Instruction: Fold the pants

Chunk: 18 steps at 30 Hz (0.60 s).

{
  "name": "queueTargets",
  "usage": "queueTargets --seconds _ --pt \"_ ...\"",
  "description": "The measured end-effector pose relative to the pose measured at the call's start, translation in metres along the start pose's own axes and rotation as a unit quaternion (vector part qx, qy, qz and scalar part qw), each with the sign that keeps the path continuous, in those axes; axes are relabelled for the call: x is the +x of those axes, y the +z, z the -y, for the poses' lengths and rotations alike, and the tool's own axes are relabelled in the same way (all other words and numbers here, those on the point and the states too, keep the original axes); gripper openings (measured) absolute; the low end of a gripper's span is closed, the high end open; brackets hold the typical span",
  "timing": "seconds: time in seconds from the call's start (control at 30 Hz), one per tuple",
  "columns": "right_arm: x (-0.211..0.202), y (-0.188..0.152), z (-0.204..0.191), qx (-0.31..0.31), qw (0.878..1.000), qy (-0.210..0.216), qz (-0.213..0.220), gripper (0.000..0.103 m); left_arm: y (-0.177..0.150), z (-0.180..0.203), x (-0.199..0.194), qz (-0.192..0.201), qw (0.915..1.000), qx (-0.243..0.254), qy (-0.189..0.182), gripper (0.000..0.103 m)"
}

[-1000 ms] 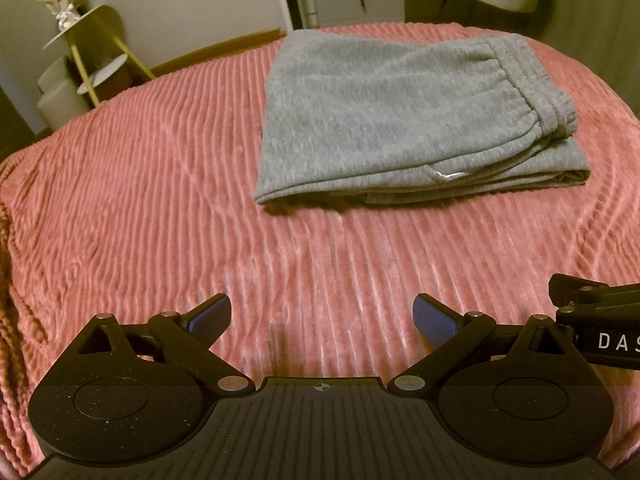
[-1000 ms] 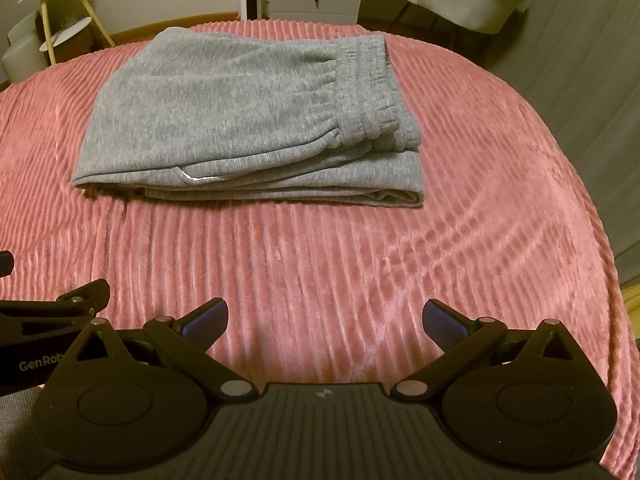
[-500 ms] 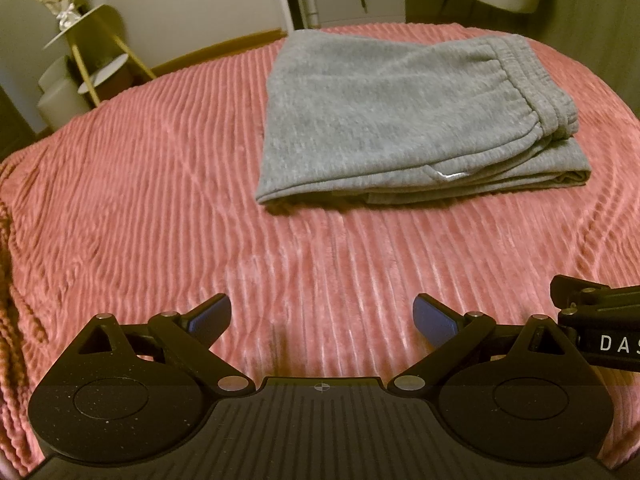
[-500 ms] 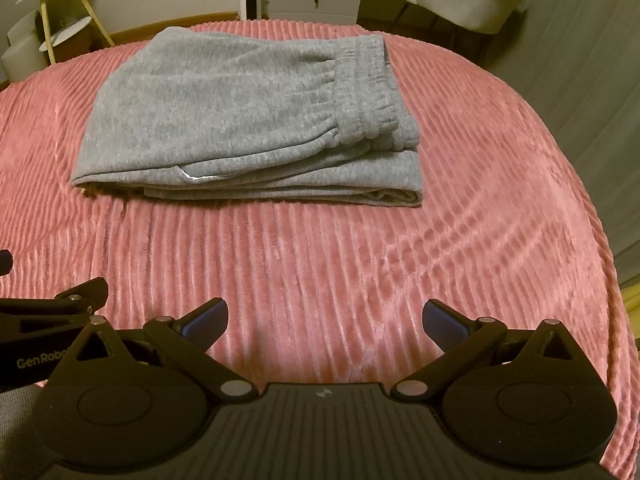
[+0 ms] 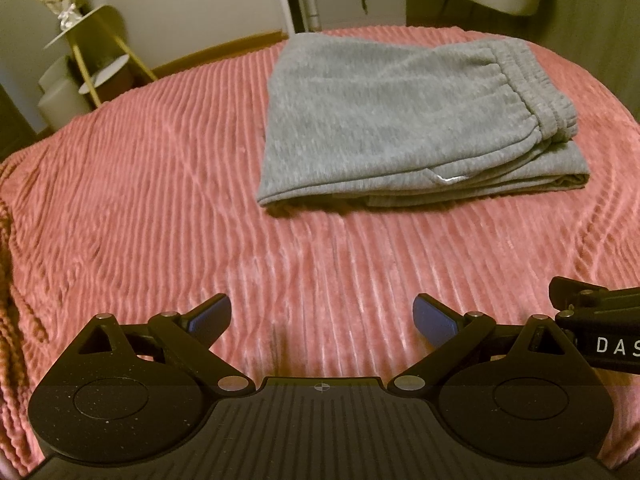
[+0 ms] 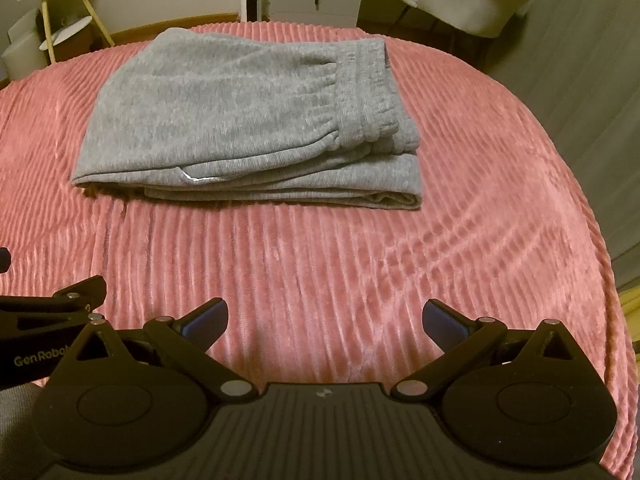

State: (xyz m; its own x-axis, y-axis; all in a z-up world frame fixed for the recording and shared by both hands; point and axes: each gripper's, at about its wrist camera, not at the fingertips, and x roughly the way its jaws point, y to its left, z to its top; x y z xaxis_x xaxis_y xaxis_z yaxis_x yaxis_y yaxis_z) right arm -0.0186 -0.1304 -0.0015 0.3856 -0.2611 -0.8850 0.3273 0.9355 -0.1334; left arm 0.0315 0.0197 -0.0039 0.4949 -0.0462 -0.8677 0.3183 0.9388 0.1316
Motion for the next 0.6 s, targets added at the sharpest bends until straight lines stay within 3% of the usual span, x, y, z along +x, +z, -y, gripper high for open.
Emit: queueTargets --seconds 0.6 --pt "-0.0024 -0.0002 -0.0012 -0.004 1.000 -0.003 0.002 0.103 0.0002 -0.0001 -0.0009 0.000 1.0000 -0.001 0.001 0.100"
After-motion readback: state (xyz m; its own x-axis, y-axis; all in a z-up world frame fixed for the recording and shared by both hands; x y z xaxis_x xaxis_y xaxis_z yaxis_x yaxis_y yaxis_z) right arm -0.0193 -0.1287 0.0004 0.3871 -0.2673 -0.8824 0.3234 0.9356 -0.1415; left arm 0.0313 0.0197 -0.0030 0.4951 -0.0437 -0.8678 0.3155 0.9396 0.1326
